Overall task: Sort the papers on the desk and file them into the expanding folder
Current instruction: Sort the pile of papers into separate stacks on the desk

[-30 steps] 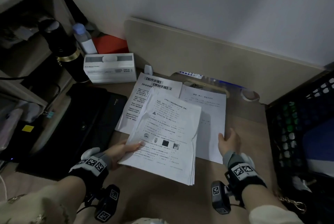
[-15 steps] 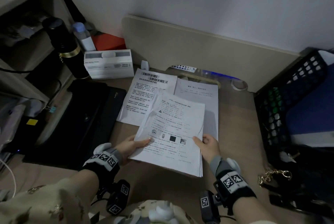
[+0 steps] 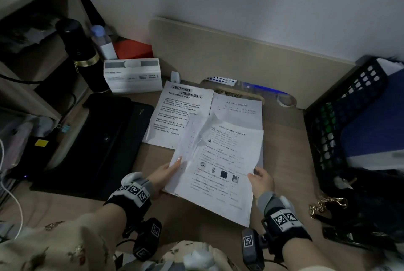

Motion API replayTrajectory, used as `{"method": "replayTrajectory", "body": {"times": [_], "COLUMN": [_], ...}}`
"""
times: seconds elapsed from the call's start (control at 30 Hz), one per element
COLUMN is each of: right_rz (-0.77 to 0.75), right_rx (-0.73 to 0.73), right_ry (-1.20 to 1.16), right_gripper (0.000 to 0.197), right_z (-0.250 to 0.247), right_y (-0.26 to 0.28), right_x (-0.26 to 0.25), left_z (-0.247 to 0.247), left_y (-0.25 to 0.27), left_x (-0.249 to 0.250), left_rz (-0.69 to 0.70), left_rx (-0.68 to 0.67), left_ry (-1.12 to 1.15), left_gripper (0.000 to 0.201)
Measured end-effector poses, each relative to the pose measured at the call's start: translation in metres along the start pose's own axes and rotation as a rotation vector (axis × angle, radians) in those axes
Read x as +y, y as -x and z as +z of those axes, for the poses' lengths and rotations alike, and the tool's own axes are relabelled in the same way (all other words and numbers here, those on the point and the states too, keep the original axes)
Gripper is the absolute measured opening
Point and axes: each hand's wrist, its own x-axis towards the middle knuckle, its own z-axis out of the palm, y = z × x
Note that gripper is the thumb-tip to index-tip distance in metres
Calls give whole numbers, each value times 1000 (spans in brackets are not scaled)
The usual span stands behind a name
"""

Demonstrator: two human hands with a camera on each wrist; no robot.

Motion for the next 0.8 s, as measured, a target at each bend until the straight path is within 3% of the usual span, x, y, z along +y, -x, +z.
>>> {"method": "replayTrajectory", "body": {"times": [0.1,0.23,0.33,0.43,0.67,0.8], "right_rz": [75,114,209,290,138,132], "right_rx": [48,51,-119,-288,-227,-179], "right_ry": [-10,-55,-92,-81,-14,-56], "right_gripper": [10,19,21,8,16,6], "right_z": [-9,-15,-12,-12,-17,-22], "right_y": [-4,-6,1,7,6,7], "right_x": [5,6,5,9,10,5], "left_z": [-1,2,1,0,0,4], "left_y": [-1,0,-4,-7,-11,-9], "left_x": [-1,-2,-4,-6,-9,-7], "left_rz": [-13,9,-7,-26,-13,14], "left_rx": [-11,-52,-34,-13,4,-8], "left_ry": [-50,-40,1,23,12,28], "left_gripper": [61,78,58,49,51,51]}}
